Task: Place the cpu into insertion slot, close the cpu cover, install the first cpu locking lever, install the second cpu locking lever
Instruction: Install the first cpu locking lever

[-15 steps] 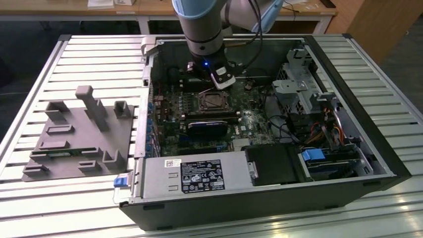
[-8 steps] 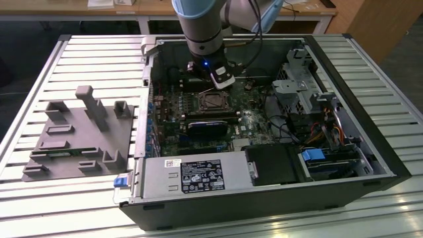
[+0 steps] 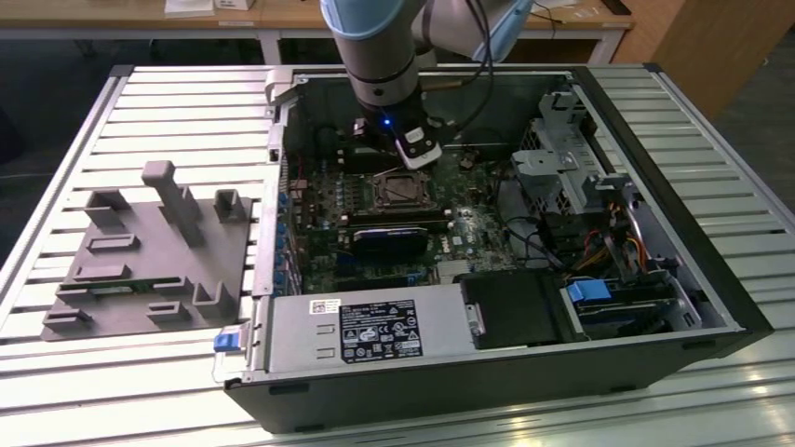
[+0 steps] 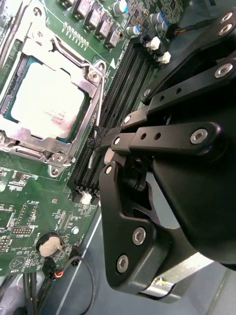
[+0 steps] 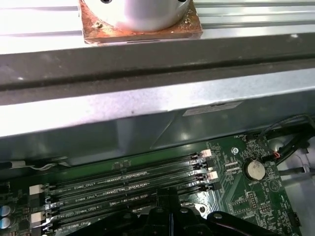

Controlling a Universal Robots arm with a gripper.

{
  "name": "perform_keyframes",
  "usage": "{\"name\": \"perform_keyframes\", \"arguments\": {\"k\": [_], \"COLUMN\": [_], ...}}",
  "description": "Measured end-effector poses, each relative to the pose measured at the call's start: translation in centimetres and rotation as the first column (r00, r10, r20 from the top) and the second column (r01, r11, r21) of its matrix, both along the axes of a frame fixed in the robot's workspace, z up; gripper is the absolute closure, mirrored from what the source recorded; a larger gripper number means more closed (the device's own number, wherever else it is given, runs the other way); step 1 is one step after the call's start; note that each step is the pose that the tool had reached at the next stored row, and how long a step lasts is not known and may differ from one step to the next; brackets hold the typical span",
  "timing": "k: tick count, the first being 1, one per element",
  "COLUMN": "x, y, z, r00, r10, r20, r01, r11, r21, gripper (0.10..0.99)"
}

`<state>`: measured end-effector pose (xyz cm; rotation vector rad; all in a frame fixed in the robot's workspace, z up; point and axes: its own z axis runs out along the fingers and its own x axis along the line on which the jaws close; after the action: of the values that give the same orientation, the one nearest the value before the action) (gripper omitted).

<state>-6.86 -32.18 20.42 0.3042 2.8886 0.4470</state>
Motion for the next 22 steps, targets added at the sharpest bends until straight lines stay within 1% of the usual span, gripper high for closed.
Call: {"name": "perform_keyframes", "arguments": {"k": [3, 5, 10, 15, 22], "x": [0.0, -0.02, -0.08, -0.16, -0.44], "y": [0.0, 0.0, 0.01, 0.04, 0.41], "z": [-0.19, -0.31, -0.47, -0.53, -0.57], "r00": [1.0, 1.0, 0.9999, 0.9998, 0.9996], "r10": [-0.004, -0.006, -0.012, -0.018, -0.025], "r20": [0.004, 0.0054, 0.0075, 0.0084, 0.01], "r01": [0.004, 0.007, 0.012, 0.018, 0.025], "r11": [1.0, 1.0, 0.9999, 0.9998, 0.9997], "r21": [-0.004, -0.005, -0.005, -0.005, -0.007], "gripper": [0.98, 0.98, 0.98, 0.98, 0.98]}}
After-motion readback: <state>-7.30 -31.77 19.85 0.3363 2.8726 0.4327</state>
